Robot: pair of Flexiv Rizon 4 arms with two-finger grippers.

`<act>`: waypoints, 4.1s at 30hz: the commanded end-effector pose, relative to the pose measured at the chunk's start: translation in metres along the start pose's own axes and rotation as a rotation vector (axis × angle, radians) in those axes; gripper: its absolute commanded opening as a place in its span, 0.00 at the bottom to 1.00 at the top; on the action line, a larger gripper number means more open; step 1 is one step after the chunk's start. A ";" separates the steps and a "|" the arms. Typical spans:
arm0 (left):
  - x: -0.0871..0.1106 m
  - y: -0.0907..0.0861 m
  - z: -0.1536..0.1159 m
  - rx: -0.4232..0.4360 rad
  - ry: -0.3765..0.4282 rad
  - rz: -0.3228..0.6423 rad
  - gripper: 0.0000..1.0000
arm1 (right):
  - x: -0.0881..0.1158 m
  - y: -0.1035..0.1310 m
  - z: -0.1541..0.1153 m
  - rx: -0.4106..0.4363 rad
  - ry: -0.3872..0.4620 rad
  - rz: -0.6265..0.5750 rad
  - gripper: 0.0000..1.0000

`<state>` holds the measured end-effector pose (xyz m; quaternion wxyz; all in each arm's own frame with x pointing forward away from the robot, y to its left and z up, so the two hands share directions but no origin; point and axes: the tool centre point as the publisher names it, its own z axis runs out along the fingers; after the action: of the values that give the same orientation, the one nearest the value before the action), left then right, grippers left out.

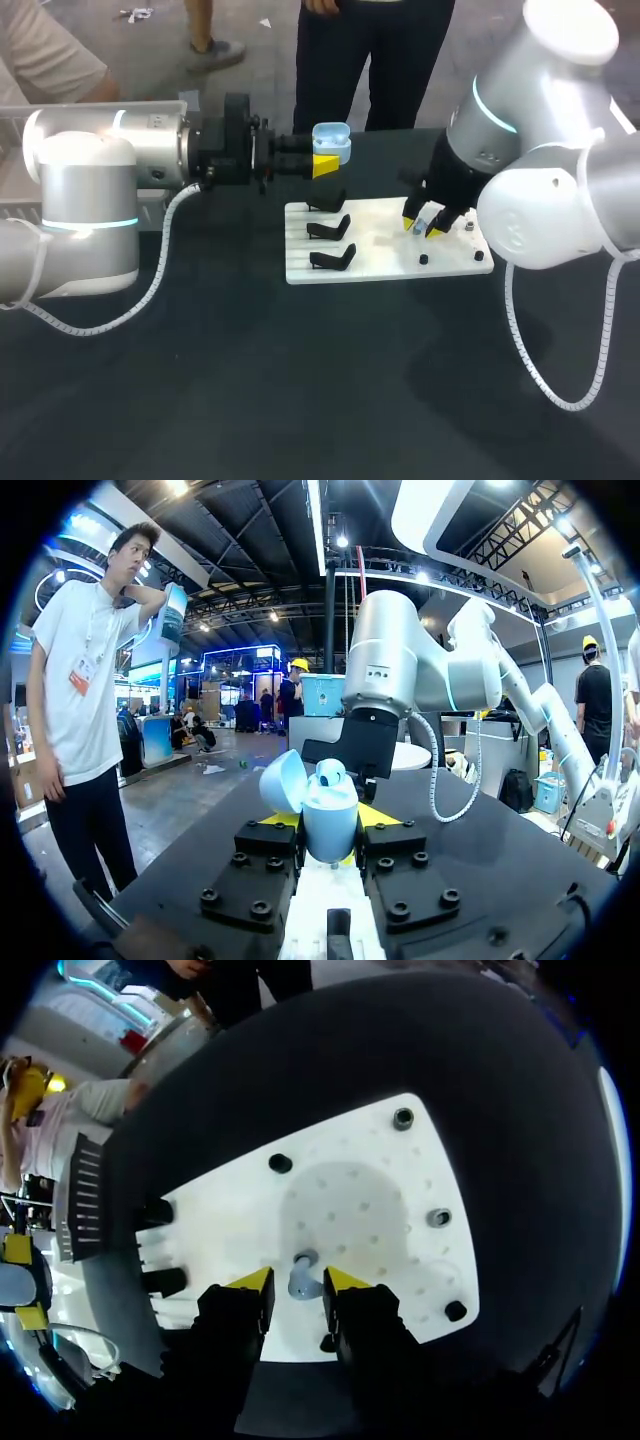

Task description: Pick up each earbud case from the left stands, insert the matching earbuds, close the lid, and place the case in the box.

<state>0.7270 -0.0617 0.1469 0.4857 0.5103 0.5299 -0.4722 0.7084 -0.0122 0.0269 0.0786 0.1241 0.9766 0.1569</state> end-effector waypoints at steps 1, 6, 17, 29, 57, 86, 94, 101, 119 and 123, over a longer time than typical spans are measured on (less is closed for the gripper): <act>0.001 -0.002 0.000 -0.007 -0.005 0.005 0.00 | -0.001 0.000 0.001 0.003 0.005 0.001 0.30; 0.001 -0.002 0.000 -0.007 -0.005 0.005 0.00 | -0.001 -0.003 0.000 0.007 0.004 0.006 0.29; 0.001 -0.002 0.000 -0.007 -0.005 0.005 0.00 | 0.000 -0.004 0.000 0.008 0.002 0.013 0.24; 0.001 -0.002 0.000 -0.007 -0.005 0.005 0.00 | 0.001 -0.001 0.001 0.018 0.003 0.001 0.00; 0.001 -0.002 0.000 -0.007 -0.005 0.005 0.00 | 0.042 0.028 -0.110 0.098 0.127 -0.344 0.00; 0.001 -0.002 0.000 -0.007 -0.005 0.005 0.00 | 0.045 0.125 -0.179 0.120 0.124 -0.688 0.00; 0.001 -0.002 0.000 -0.007 -0.005 0.005 0.00 | 0.039 0.148 -0.176 0.126 0.124 -0.743 0.00; 0.001 -0.002 0.000 -0.007 -0.005 0.005 0.00 | 0.039 0.157 -0.172 0.135 0.134 -0.759 0.00; 0.001 -0.002 0.000 -0.007 -0.005 0.005 0.00 | 0.039 0.157 -0.172 0.135 0.134 -0.759 0.00; 0.001 -0.002 0.000 -0.007 -0.005 0.005 0.00 | 0.038 0.159 -0.171 0.134 0.126 -0.762 0.00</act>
<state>0.7270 -0.0617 0.1469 0.4857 0.5103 0.5299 -0.4722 0.6726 0.0934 0.2349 0.0607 -0.2514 0.9641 0.0597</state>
